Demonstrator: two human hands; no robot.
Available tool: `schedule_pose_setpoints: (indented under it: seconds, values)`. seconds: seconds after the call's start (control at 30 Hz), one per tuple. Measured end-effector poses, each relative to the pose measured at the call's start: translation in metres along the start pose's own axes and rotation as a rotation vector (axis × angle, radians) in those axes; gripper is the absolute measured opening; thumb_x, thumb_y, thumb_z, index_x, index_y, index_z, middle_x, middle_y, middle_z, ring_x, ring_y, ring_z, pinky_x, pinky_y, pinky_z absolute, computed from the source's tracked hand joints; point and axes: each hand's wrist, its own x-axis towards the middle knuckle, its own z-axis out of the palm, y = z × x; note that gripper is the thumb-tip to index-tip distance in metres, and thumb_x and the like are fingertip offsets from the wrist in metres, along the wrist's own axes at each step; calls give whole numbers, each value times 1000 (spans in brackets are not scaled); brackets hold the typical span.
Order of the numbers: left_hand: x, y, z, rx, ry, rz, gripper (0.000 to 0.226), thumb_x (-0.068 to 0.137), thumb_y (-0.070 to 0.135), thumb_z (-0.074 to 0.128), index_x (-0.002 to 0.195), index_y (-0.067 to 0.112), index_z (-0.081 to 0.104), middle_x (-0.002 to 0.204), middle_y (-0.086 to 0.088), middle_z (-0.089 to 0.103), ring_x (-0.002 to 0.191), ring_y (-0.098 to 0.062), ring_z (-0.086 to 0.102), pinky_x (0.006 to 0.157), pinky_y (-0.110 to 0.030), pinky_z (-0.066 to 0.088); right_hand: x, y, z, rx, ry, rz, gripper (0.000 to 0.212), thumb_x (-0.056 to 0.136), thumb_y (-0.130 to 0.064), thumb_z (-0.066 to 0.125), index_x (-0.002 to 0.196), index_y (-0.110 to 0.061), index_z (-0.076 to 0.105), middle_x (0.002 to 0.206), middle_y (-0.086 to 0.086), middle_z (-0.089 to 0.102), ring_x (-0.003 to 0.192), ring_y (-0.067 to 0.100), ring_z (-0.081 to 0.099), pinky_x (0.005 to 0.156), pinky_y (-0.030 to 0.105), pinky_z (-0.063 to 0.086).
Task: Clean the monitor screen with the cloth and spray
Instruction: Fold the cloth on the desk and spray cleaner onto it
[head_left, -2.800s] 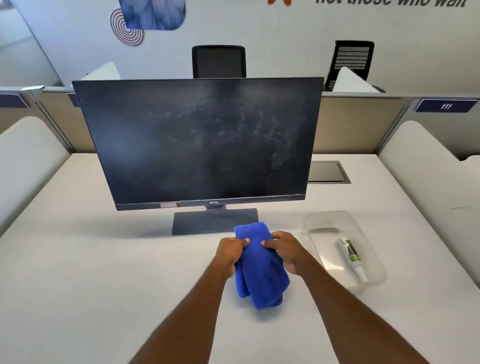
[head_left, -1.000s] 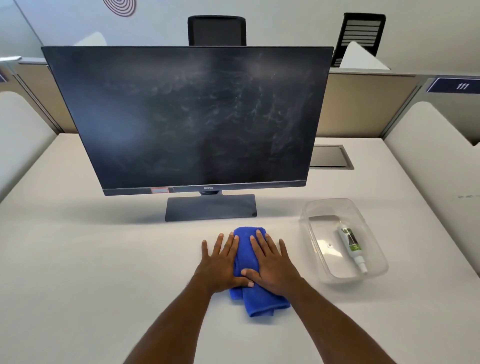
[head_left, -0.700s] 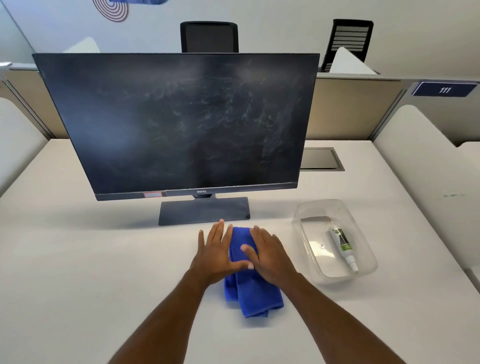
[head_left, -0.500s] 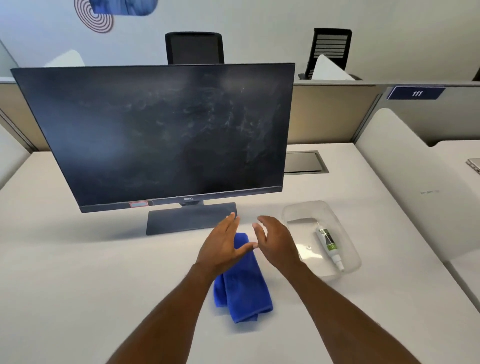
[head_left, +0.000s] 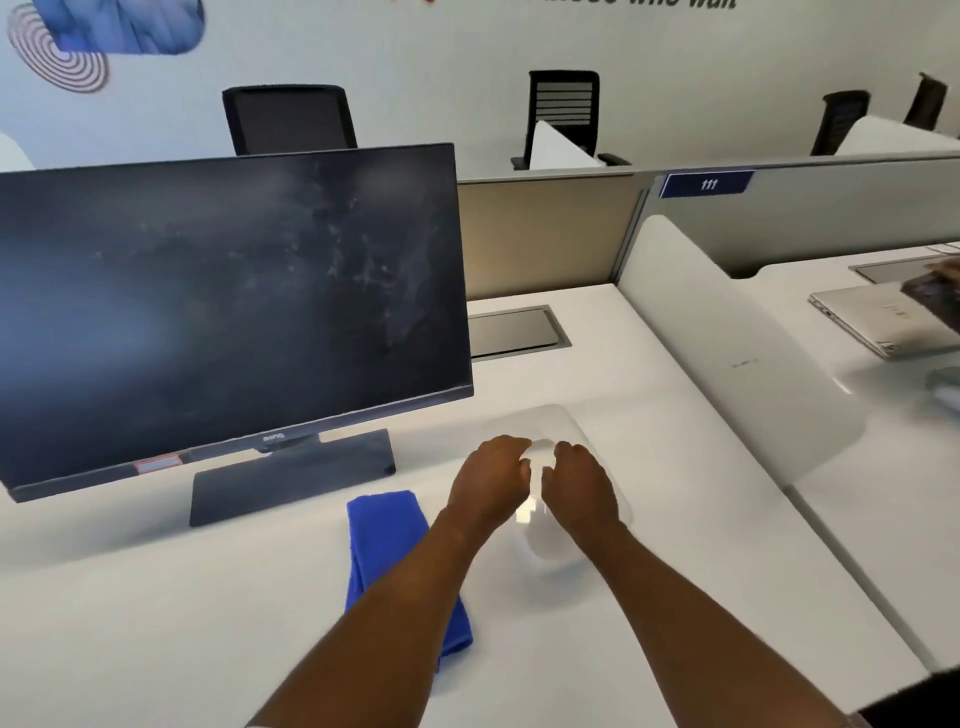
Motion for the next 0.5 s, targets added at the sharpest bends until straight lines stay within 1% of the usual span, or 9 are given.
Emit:
schedule_pose_setpoints:
  seconds: [0.17,0.23,0.33,0.37,0.43,0.5]
  values:
    - [18,18,15,21,-119,-29,40,97,10,47,136,13,54,137,-8,58,125,-25,52,104,-30,37,6,14,6,-66,-73,0,20,95,-21,45,108,-10,56,106,9,64,97,24,64,82,29,47]
    - [25,20,19,22,-149,-41,38,94,7,48,131,9,58,131,-11,61,121,-27,55,102,-33,40,11,17,7,-109,-113,-20,18,93,-18,47,105,-10,57,105,9,65,97,25,64,80,29,47]
    - [33,22,27,-4,-193,-59,36,91,4,51,126,4,61,127,-14,63,119,-30,57,99,-35,43,18,18,8,-165,-163,-78,18,90,-15,48,105,-10,57,106,9,65,99,26,63,81,30,47]
    - [35,21,31,-7,-202,-63,33,88,3,52,120,3,63,122,-14,66,115,-31,59,95,-35,46,19,18,8,-177,-172,-87,18,90,-14,47,105,-11,57,107,8,64,100,26,62,80,30,48]
    - [40,19,38,3,-211,-78,24,83,2,53,103,4,67,106,-13,70,100,-30,64,82,-35,49,21,17,8,-202,-175,-95,20,90,-13,46,107,-11,56,109,8,62,101,26,61,80,31,48]
    - [43,16,43,8,-217,-100,17,82,4,54,94,4,66,98,-12,70,92,-29,64,72,-32,45,21,17,9,-220,-164,-101,21,89,-12,48,109,-11,56,111,8,60,103,26,60,80,31,48]
